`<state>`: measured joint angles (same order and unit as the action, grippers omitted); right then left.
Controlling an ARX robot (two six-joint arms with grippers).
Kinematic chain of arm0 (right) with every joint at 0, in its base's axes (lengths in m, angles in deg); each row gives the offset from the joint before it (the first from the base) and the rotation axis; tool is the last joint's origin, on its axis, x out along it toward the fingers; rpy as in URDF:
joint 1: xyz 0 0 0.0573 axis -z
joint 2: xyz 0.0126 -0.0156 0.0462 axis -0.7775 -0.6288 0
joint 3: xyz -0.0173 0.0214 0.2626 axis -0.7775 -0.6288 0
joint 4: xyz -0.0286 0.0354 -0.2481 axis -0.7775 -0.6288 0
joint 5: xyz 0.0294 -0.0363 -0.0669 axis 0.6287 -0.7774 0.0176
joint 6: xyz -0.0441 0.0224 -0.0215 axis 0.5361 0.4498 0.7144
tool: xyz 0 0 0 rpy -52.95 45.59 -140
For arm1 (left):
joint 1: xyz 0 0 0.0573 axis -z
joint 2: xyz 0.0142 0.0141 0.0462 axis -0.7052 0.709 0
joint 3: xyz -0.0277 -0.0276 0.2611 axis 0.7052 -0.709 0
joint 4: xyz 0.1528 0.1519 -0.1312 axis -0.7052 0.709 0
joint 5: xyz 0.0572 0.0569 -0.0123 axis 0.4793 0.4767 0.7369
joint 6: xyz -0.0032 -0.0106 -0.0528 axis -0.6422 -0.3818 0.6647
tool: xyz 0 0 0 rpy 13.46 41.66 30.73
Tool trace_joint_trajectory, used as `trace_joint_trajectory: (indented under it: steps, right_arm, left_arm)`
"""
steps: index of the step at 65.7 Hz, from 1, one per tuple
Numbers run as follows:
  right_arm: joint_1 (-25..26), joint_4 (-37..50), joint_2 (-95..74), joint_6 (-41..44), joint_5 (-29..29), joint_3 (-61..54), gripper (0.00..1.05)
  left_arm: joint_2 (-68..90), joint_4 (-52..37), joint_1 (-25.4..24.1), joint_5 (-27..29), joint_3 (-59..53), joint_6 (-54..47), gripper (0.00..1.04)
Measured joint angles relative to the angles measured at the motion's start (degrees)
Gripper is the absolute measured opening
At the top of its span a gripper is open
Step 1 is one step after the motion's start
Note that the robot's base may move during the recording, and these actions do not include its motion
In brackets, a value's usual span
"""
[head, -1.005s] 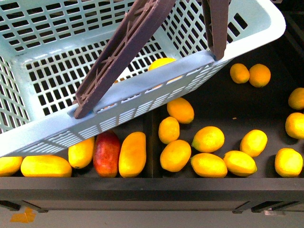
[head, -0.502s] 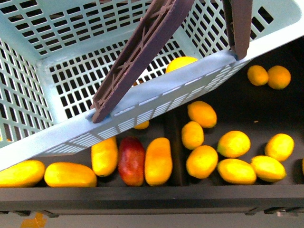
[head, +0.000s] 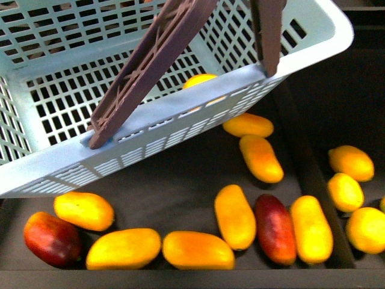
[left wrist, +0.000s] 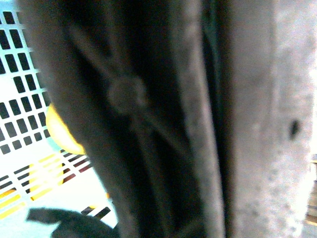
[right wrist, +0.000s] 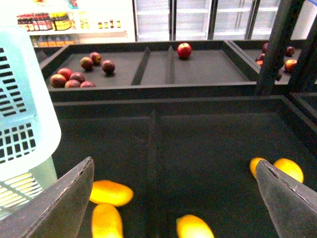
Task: Pick lemon and mango into basket
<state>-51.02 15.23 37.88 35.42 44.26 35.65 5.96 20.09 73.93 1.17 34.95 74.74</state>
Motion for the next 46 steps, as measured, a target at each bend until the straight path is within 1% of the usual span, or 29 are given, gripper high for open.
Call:
trace_joint_trajectory:
  steps: [20,34,36,37,39,40,42,43,46]
  right_arm:
    - [0.0,-0.02,-0.17,0.02,0.22,-0.11,0.96]
    - [-0.09,-0.04,-0.22,0.02,0.31,-0.09,0.96]
    - [-0.48,-5.22,-1.01,-2.14,-2.4,1.51,0.96]
    - [-0.55,-11.74,-1.66,-4.02,-4.5,3.82,0.96]
    - [-0.37,-18.75,-2.97,-5.81,-6.03,6.82,0.96]
    - [0.24,-25.2,-4.66,-8.48,-8.13,9.79,0.96]
    - [1.09,-31.34,-6.67,-10.03,-8.48,12.72,0.96]
    - [2.01,-36.52,-8.83,-11.87,-8.09,15.21,0.96]
    - [3.34,-42.58,-12.07,-12.72,-6.93,17.9,0.96]
  left_arm:
    - [0.0,0.0,0.0,0.15,0.0,-0.07,0.14]
    - [-0.11,0.0,-0.94,1.99,0.0,-0.7,0.14]
    - [-0.11,0.0,-0.9,1.88,0.0,-0.87,0.14]
    - [-0.09,0.0,-0.9,1.77,0.0,-0.92,0.14]
    - [-0.07,0.0,-0.9,1.51,0.0,-0.9,0.14]
    - [-0.04,0.02,-0.9,1.36,0.0,-0.79,0.14]
    - [-0.04,0.04,-0.83,1.05,-0.02,-0.48,0.14]
    - [-0.04,0.04,-0.72,0.68,-0.02,-0.28,0.14]
    - [-0.07,0.04,-0.5,0.35,-0.02,-0.2,0.14]
